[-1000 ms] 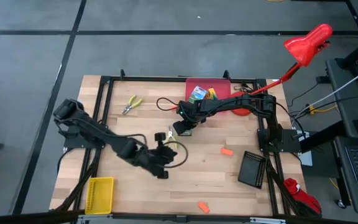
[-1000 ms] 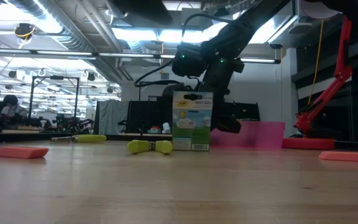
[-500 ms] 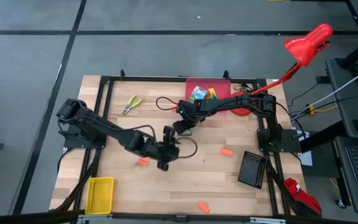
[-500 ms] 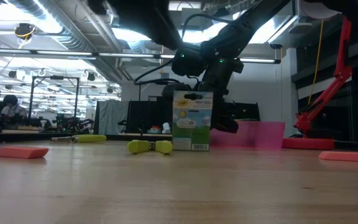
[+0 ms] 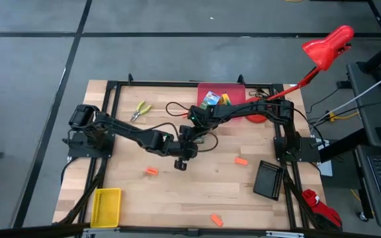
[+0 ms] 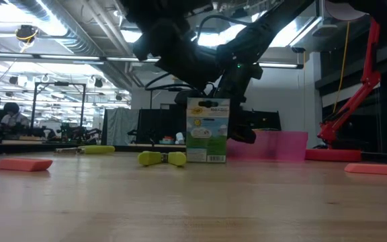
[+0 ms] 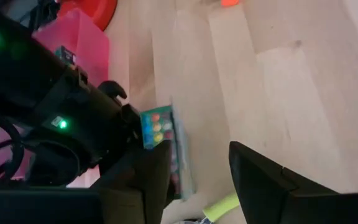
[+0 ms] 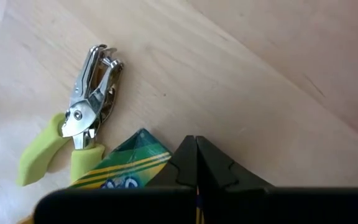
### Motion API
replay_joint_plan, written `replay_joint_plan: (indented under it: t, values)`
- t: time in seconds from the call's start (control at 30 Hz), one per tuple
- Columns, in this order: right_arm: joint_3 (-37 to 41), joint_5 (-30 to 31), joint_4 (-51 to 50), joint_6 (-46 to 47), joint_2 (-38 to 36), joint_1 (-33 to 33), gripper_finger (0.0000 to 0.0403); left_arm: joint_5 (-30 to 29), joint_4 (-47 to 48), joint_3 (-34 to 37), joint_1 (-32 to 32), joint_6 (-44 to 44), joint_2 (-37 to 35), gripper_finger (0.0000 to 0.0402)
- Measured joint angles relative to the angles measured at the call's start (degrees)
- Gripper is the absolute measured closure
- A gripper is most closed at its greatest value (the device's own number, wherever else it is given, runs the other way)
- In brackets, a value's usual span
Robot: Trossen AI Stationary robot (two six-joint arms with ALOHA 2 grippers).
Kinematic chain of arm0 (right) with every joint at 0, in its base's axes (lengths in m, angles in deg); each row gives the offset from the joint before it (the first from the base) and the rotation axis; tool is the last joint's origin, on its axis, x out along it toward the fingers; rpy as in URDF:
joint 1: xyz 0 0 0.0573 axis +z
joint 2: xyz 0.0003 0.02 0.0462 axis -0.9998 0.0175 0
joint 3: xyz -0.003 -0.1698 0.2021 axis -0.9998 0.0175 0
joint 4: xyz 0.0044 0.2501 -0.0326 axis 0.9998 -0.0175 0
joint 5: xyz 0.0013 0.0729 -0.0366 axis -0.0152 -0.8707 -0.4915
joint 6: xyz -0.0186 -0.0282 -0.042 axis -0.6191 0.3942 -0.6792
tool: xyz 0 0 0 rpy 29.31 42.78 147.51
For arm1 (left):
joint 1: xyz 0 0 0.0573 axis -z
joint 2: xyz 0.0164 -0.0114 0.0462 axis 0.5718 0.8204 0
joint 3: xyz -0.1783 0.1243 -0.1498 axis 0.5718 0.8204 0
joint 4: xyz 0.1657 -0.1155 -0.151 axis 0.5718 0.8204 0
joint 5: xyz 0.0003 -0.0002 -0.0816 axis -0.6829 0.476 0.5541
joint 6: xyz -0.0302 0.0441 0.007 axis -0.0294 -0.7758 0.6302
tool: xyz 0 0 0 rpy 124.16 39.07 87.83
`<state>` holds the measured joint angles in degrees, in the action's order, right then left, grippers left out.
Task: Pick & Place School Supplies
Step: Put the yellow crayon box into the red bin
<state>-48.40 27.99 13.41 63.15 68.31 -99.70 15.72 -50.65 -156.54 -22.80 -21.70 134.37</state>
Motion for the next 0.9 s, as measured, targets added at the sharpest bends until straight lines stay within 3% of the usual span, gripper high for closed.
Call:
replay_joint_plan:
  t: [0.47,0.9]
  values:
    - [0.0,-0.2,0.3,-0.2,0.0,-0.1,0.0403,4.7,-1.0,0.0,-2.1,0.1,1.7,0.0269]
    - [0.0,-0.2,0.5,-0.2,0.0,-0.1,0.0403,2.1,-1.7,0.0,-2.2,-0.8,3.3,0.027]
